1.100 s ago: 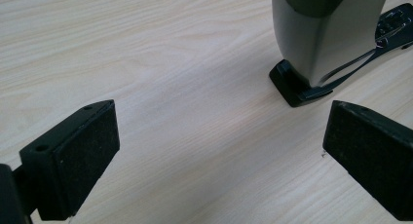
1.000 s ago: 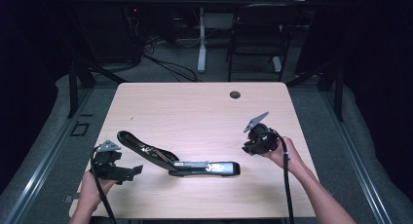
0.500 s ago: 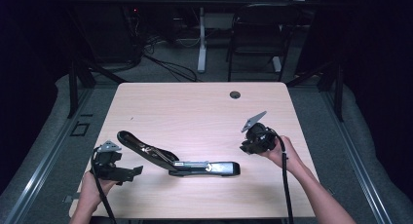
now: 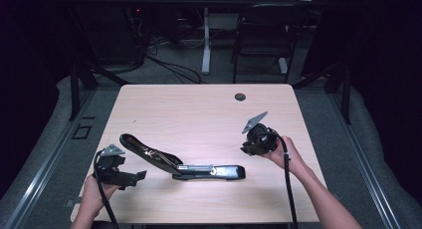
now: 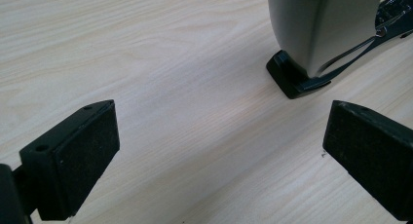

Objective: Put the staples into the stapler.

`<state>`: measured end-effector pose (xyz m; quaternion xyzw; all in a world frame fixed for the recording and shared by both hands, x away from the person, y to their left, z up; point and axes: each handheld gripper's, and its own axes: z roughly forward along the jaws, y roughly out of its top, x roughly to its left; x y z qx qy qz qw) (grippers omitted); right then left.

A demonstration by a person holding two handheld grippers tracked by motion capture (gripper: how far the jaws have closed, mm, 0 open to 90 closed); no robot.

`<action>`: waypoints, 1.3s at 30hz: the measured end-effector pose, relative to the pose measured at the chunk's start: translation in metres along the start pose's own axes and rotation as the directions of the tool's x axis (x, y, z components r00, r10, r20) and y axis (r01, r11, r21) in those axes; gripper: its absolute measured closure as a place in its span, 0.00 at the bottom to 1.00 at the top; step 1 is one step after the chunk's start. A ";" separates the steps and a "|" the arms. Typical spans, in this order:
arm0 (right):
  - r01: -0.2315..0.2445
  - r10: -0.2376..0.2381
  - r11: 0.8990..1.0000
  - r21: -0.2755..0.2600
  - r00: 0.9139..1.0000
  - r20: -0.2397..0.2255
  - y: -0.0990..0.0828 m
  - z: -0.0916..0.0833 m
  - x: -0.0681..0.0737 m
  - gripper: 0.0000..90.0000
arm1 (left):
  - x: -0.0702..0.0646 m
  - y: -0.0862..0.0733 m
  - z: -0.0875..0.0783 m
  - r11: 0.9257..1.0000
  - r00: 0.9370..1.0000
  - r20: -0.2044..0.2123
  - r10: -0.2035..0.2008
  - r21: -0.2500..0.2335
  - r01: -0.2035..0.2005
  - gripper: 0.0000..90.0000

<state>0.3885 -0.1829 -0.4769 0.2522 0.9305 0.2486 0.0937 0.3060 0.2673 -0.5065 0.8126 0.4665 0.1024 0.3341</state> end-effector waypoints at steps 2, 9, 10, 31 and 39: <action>0.003 -0.003 1.000 -0.008 1.000 0.003 0.001 0.000 0.000 0.87 | 0.001 0.000 0.000 1.000 1.000 -0.001 0.003 0.001 -0.003 0.00; 0.004 -0.004 0.999 -0.037 1.000 -0.001 0.005 0.000 -0.001 0.87 | 0.001 -0.001 0.001 1.000 1.000 -0.004 0.001 -0.001 -0.001 0.00; 0.016 -0.016 0.999 -0.032 1.000 0.001 0.006 -0.001 -0.001 0.87 | 0.001 -0.001 0.001 1.000 1.000 -0.004 0.002 0.000 -0.002 0.00; 0.048 -0.049 0.997 -0.065 0.999 -0.013 0.027 0.002 0.006 0.87 | -0.016 0.016 -0.010 0.973 0.988 0.130 -0.082 -0.206 0.108 0.00; 0.051 -0.052 0.996 -0.076 0.998 -0.017 0.031 0.002 0.008 0.87 | -0.028 0.025 -0.002 0.968 0.993 0.077 -0.084 -0.230 0.100 0.26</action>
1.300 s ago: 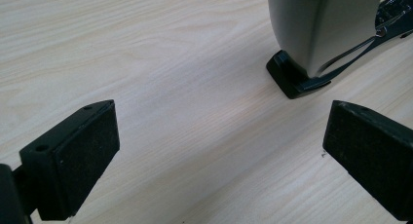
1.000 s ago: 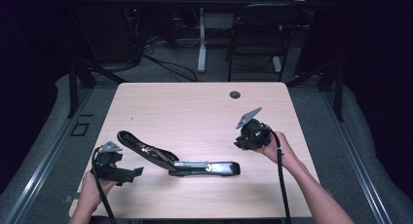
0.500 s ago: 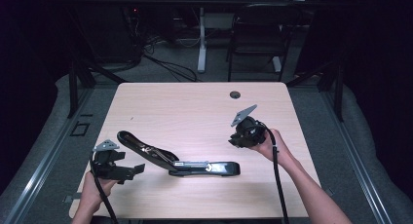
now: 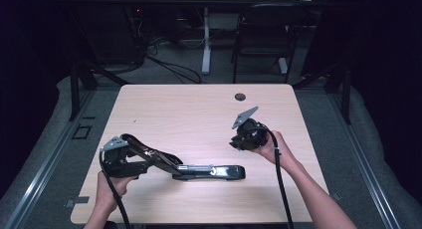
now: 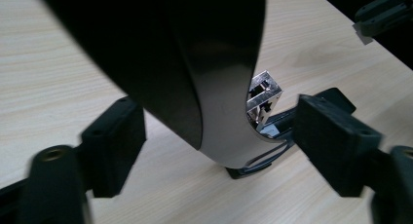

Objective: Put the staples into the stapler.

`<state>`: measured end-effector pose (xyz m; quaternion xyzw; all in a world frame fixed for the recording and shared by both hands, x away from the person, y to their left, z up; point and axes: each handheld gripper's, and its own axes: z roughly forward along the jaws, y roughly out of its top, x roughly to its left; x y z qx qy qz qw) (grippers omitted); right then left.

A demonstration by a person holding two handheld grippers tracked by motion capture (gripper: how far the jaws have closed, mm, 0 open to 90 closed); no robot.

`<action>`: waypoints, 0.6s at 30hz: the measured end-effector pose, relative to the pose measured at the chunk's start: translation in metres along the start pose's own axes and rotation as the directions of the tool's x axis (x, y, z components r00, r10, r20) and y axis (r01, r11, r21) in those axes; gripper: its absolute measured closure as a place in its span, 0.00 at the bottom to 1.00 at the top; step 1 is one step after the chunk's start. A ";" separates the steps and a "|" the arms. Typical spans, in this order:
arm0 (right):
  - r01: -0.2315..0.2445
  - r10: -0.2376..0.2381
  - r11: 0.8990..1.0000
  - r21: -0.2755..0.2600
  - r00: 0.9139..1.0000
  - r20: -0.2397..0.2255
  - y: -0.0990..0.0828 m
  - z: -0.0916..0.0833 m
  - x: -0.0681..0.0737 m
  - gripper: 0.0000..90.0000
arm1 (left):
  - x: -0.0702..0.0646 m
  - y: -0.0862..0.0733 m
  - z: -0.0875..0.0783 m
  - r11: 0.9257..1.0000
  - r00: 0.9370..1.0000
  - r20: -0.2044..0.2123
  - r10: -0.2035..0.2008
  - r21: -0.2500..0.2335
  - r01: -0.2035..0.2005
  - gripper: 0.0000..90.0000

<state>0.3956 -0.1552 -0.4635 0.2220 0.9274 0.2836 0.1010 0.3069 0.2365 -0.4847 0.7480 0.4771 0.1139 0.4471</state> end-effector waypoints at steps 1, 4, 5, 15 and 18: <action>0.000 0.000 1.000 -0.001 1.000 0.002 0.000 0.000 0.000 0.87 | 0.000 0.000 0.000 1.000 1.000 -0.007 0.002 0.000 -0.002 0.30; 0.001 -0.001 1.000 0.005 1.000 -0.003 0.002 0.001 0.001 0.87 | 0.001 -0.001 -0.001 1.000 1.000 -0.005 -0.008 -0.007 0.008 0.37; 0.007 -0.007 1.000 0.007 1.000 -0.002 0.002 0.001 0.001 0.87 | 0.001 -0.001 -0.001 1.000 1.000 -0.003 -0.008 -0.009 0.008 0.40; 0.017 -0.017 1.000 -0.005 1.000 -0.013 0.011 0.005 0.007 0.87 | 0.000 -0.002 -0.001 1.000 1.000 0.017 0.001 -0.015 -0.001 0.44; 0.030 -0.030 1.000 -0.004 0.999 -0.016 0.014 0.006 0.008 0.87 | 0.000 -0.002 -0.002 1.000 1.000 0.020 0.008 -0.017 -0.008 0.45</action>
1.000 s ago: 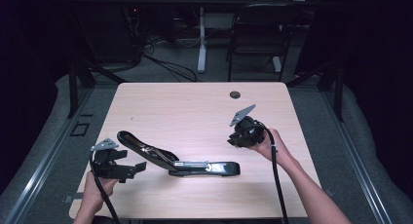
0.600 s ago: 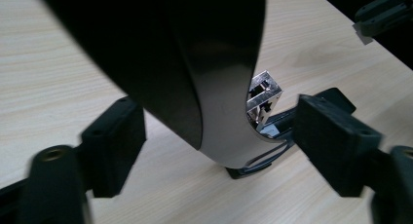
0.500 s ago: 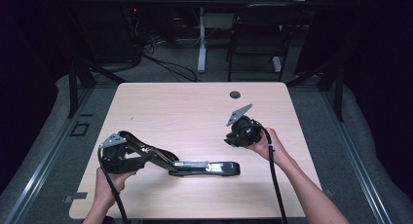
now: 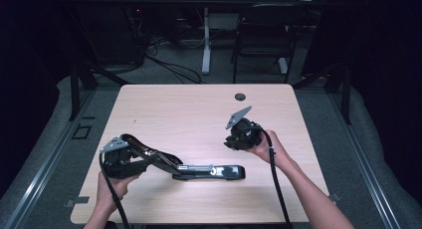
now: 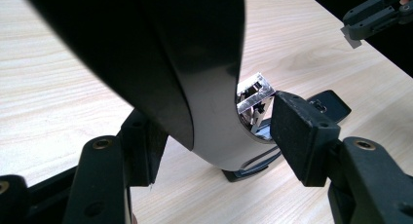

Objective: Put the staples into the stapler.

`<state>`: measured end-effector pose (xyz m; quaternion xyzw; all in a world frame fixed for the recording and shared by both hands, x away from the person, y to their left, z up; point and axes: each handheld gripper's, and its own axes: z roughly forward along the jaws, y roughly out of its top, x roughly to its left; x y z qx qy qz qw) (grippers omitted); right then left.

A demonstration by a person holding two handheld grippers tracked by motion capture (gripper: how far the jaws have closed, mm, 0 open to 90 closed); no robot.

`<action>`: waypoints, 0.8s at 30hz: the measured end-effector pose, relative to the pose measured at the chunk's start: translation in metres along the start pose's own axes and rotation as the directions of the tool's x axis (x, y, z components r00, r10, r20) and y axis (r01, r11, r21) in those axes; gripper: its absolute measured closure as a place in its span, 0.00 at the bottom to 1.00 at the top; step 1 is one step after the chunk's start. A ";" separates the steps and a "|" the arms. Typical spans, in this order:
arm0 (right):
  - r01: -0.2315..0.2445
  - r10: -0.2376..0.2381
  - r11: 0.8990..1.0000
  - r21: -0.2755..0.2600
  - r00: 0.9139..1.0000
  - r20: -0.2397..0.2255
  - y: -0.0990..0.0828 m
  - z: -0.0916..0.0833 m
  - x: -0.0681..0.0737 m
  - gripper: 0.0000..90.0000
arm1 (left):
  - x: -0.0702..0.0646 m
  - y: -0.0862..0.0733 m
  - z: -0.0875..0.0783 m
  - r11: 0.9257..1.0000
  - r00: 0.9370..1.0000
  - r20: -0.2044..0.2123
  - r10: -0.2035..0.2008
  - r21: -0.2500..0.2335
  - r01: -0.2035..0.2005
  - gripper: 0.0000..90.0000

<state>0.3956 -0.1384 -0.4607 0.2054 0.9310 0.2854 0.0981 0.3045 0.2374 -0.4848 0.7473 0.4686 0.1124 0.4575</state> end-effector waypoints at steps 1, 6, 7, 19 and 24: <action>0.000 0.000 1.000 -0.002 1.000 0.002 0.001 0.000 0.001 0.87 | 0.000 0.000 0.000 1.000 1.000 0.000 0.001 -0.003 -0.001 0.45; 0.008 -0.008 1.000 -0.011 1.000 -0.014 0.006 0.003 0.004 0.87 | 0.000 0.000 0.000 1.000 1.000 0.003 0.003 -0.001 -0.003 0.45; 0.006 -0.006 1.000 -0.020 1.000 -0.015 0.007 0.004 0.005 0.87 | 0.000 0.000 0.000 1.000 1.000 0.004 0.003 -0.002 -0.003 0.45; 0.027 -0.029 0.999 -0.036 0.998 -0.047 0.019 0.011 0.011 0.87 | 0.000 -0.001 0.000 1.000 1.000 0.008 0.007 -0.010 -0.007 0.45; 0.042 -0.045 0.998 -0.040 0.997 -0.059 0.023 0.015 0.013 0.87 | 0.000 -0.001 0.000 1.000 1.000 0.008 0.011 -0.013 -0.010 0.45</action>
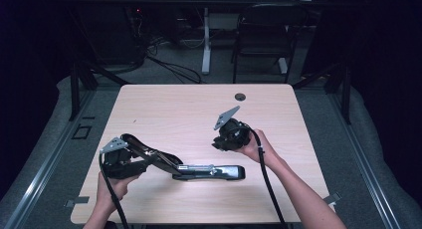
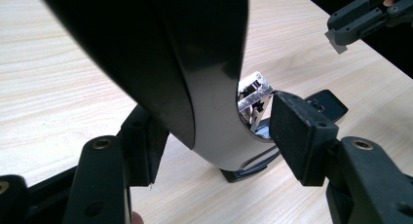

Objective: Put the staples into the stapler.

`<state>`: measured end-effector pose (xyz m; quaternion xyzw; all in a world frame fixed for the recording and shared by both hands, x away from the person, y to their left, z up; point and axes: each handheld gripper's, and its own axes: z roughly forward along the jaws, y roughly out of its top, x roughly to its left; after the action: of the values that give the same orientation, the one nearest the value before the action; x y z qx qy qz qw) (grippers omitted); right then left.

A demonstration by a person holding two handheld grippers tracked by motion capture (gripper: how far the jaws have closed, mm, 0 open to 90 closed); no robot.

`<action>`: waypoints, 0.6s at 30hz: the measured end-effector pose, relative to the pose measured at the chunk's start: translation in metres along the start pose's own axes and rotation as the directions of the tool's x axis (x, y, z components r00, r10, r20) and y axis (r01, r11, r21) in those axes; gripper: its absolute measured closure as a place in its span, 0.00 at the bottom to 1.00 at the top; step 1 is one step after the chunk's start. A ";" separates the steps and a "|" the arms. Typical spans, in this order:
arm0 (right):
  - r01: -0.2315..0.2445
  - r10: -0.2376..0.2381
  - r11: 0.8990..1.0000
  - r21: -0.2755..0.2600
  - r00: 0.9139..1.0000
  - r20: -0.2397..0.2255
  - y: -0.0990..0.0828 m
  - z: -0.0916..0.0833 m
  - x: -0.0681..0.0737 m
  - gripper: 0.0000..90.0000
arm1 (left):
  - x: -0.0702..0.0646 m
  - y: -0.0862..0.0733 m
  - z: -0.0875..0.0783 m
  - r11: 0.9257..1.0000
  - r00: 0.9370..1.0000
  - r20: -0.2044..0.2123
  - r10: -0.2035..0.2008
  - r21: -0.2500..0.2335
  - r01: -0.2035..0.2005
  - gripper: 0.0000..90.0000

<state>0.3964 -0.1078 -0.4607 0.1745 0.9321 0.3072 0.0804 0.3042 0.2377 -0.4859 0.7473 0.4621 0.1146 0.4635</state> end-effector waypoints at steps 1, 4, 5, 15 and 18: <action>0.001 -0.001 1.000 0.006 1.000 -0.004 0.001 0.001 0.000 0.87 | 0.000 0.000 0.000 1.000 1.000 0.001 0.000 -0.001 0.000 0.45; 0.003 -0.003 1.000 0.001 1.000 -0.010 0.002 0.004 0.001 0.87 | 0.000 0.000 0.000 1.000 1.000 0.000 0.002 0.000 -0.002 0.45; 0.003 -0.003 1.000 -0.002 1.000 -0.012 0.002 0.004 0.002 0.87 | 0.000 0.000 0.000 1.000 1.000 0.000 0.002 0.000 -0.002 0.45; 0.003 -0.004 1.000 -0.017 1.000 -0.026 0.006 0.008 0.002 0.87 | 0.000 0.000 0.000 1.000 1.000 0.001 0.006 0.001 -0.006 0.45; 0.005 -0.005 1.000 -0.021 0.999 -0.037 0.008 0.011 0.003 0.87 | 0.000 0.000 0.000 1.000 1.000 0.001 0.007 0.000 -0.007 0.45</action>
<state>0.3982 -0.0948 -0.4647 0.1655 0.9306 0.3197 0.0657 0.3041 0.2377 -0.4861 0.7491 0.4592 0.1156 0.4633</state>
